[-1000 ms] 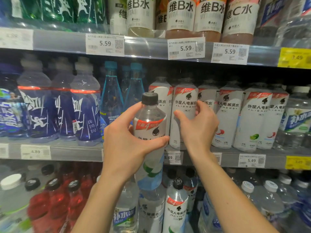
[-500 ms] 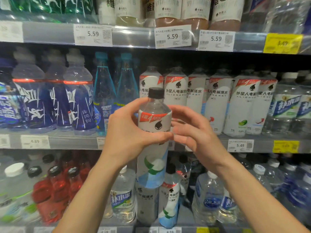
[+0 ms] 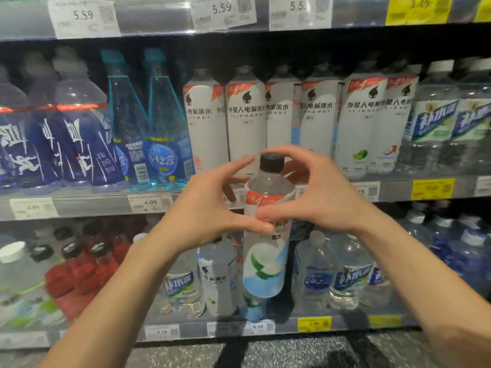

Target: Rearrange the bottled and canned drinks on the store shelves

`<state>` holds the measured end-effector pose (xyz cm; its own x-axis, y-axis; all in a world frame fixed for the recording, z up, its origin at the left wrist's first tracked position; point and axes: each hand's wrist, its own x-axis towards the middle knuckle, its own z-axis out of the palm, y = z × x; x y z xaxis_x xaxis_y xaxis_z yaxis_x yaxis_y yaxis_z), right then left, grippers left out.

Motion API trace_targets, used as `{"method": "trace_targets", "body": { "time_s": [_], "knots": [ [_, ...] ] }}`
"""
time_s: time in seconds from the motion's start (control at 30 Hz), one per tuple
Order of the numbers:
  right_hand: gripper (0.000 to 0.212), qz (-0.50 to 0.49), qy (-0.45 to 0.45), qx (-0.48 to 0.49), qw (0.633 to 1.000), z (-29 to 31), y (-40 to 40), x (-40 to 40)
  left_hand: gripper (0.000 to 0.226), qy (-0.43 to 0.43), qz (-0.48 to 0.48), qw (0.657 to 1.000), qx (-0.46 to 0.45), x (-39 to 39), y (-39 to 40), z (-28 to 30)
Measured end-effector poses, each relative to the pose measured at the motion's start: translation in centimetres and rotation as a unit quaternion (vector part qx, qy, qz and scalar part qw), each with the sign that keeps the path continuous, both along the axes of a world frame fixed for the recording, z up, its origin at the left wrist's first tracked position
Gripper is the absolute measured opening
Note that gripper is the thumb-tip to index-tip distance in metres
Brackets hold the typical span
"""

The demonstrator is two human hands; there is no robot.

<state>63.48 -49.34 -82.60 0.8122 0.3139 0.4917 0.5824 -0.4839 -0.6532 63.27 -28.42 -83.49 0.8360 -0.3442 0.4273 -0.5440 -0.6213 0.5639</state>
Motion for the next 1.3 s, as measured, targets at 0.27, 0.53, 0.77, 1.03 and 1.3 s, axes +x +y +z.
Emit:
{"method": "trace_targets", "body": {
  "time_s": [0.27,0.53,0.77,1.03,1.3],
  "knots": [
    [0.061,-0.020,0.057,-0.084,0.995,-3.6,-2.5,1.9,0.057,0.079,0.034,0.983,0.159,2.5,2.3,-3.7],
    [0.052,-0.036,0.080,-0.114,0.990,-7.1,-2.9,3.4,0.055,0.076,0.039,0.980,0.181,4.1,2.3,-6.3],
    [0.054,-0.058,0.084,-0.154,0.983,-9.7,-2.8,4.3,0.063,0.070,0.043,0.969,0.232,4.5,2.5,-7.8],
    [0.061,-0.097,0.113,-0.217,0.965,-12.6,-2.5,4.8,0.066,0.071,0.046,0.964,0.253,4.3,2.1,-8.7],
    [0.083,-0.148,0.084,-0.284,0.944,-13.1,-1.8,4.5,0.090,0.019,0.028,0.954,0.298,4.2,0.3,-9.6]
  ]
}}
